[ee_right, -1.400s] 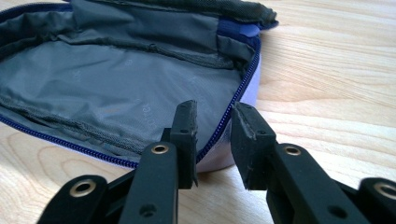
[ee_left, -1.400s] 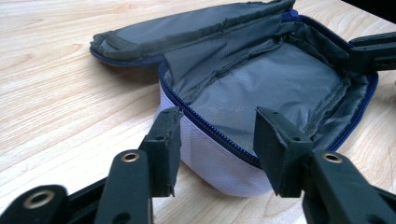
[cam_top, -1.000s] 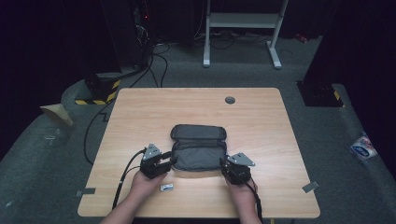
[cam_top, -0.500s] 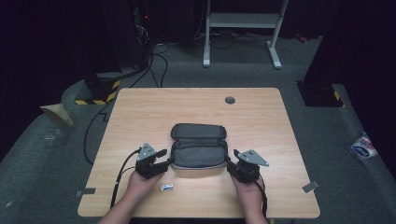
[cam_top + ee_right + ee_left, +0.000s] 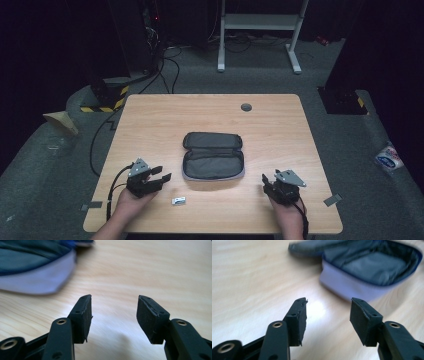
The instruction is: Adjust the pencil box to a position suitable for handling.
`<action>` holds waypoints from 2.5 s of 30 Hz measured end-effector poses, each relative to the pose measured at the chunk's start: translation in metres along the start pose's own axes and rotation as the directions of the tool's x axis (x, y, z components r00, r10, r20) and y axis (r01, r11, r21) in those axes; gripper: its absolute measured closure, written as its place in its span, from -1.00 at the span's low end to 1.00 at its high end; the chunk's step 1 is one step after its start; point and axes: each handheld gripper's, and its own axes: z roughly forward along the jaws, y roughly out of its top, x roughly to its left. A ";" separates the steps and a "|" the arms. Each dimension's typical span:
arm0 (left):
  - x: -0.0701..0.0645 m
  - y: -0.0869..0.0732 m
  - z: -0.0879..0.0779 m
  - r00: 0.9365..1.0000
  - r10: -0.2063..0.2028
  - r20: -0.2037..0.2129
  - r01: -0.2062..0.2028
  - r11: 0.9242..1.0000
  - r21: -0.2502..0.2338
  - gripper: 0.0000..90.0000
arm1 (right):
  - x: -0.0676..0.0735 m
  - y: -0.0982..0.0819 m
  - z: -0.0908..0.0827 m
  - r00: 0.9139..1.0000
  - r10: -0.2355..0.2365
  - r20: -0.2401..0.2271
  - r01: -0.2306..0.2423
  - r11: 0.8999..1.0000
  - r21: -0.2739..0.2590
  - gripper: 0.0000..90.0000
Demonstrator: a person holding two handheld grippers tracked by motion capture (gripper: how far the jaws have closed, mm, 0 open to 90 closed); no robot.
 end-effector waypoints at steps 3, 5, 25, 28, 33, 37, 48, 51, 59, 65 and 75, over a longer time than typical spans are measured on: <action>0.007 -0.012 -0.008 1.000 -0.029 0.007 0.029 0.999 0.021 0.10 | -0.007 -0.002 0.002 0.999 0.037 0.000 -0.037 0.999 0.015 -0.01; 0.009 -0.017 -0.013 0.999 -0.047 0.016 0.047 0.999 0.025 0.10 | -0.011 -0.006 0.006 0.998 0.055 0.007 -0.056 0.998 0.043 -0.02; -0.034 -0.023 -0.012 0.990 0.085 0.110 -0.097 0.990 0.107 0.23 | -0.015 -0.004 0.014 0.996 0.084 -0.008 -0.083 0.987 0.137 -0.08; -0.042 -0.022 -0.011 0.986 0.107 0.129 -0.120 0.987 0.102 0.24 | -0.015 -0.004 0.014 0.996 0.089 -0.011 -0.087 0.987 0.136 -0.08; -0.050 -0.024 -0.009 0.975 0.137 0.175 -0.157 0.982 0.106 0.29 | -0.015 -0.004 0.014 0.997 0.081 -0.007 -0.079 0.988 0.135 -0.08; -0.058 -0.026 -0.003 0.968 0.180 0.173 -0.204 0.970 0.132 0.33 | -0.015 -0.004 0.014 0.997 0.077 -0.007 -0.076 0.988 0.137 -0.08; -0.061 -0.028 0.002 0.970 0.216 0.112 -0.232 0.961 0.150 0.61 | -0.014 -0.004 0.014 0.997 0.075 -0.005 -0.074 0.987 0.142 -0.09; -0.057 -0.028 0.001 0.972 0.211 0.103 -0.225 0.963 0.150 0.61 | -0.014 -0.004 0.014 0.998 0.069 -0.008 -0.067 0.988 0.140 -0.09; -0.049 -0.028 -0.001 0.979 0.194 0.067 -0.202 0.968 0.148 0.61 | -0.013 -0.004 0.014 0.998 0.062 -0.004 -0.061 0.988 0.142 -0.09; -0.040 -0.029 -0.003 0.984 0.176 0.025 -0.178 0.974 0.142 0.61 | -0.012 -0.004 0.014 0.998 0.062 -0.002 -0.061 0.988 0.142 -0.09; -0.025 -0.029 -0.006 0.989 0.139 -0.048 -0.131 0.981 0.141 0.61 | -0.012 -0.004 0.014 0.998 0.059 -0.002 -0.058 0.988 0.142 -0.09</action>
